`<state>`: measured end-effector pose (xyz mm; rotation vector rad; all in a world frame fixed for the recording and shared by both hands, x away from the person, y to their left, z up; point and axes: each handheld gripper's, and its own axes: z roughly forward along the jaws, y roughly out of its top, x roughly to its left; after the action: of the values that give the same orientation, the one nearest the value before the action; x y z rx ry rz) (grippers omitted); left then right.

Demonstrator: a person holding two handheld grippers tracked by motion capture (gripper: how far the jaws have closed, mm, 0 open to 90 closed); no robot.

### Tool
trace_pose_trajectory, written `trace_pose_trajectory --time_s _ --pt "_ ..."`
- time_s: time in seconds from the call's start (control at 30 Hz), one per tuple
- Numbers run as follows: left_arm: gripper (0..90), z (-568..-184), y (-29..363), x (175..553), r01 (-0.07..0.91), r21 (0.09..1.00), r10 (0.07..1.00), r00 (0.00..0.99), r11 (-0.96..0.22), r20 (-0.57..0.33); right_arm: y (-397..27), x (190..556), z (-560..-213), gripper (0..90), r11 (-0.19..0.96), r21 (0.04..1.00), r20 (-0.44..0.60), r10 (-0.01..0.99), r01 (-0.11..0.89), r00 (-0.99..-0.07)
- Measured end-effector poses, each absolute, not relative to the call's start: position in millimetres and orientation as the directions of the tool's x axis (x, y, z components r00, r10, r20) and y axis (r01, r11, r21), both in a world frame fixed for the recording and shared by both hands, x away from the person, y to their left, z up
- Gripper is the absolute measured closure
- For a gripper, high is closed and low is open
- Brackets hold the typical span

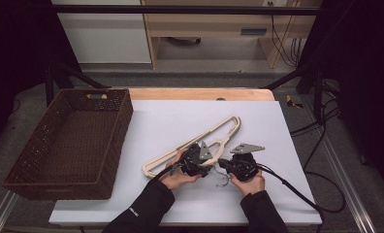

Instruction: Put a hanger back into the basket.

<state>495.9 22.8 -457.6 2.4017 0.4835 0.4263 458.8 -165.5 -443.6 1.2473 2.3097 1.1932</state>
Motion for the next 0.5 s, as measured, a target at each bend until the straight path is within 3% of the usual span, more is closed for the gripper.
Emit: trace_pose_trajectory --time_s 0.17,0.43,0.5 --pt "66.8 -455.9 21.7 493.1 0.224 0.654 0.435 0.882 -0.723 0.179 -166.1 457.8 -440.6 88.8 0.301 0.768 0.136 0.785 0.565 -0.604" --pt "70.0 -451.6 18.9 488.0 0.192 0.636 0.414 0.883 -0.747 0.22 -166.0 455.3 -436.8 87.9 0.286 0.774 0.146 0.788 0.566 -0.598" --pt "70.6 -450.2 18.7 486.9 0.182 0.631 0.409 0.882 -0.754 0.235 -168.6 453.6 -432.7 83.7 0.276 0.786 0.149 0.784 0.553 -0.603"
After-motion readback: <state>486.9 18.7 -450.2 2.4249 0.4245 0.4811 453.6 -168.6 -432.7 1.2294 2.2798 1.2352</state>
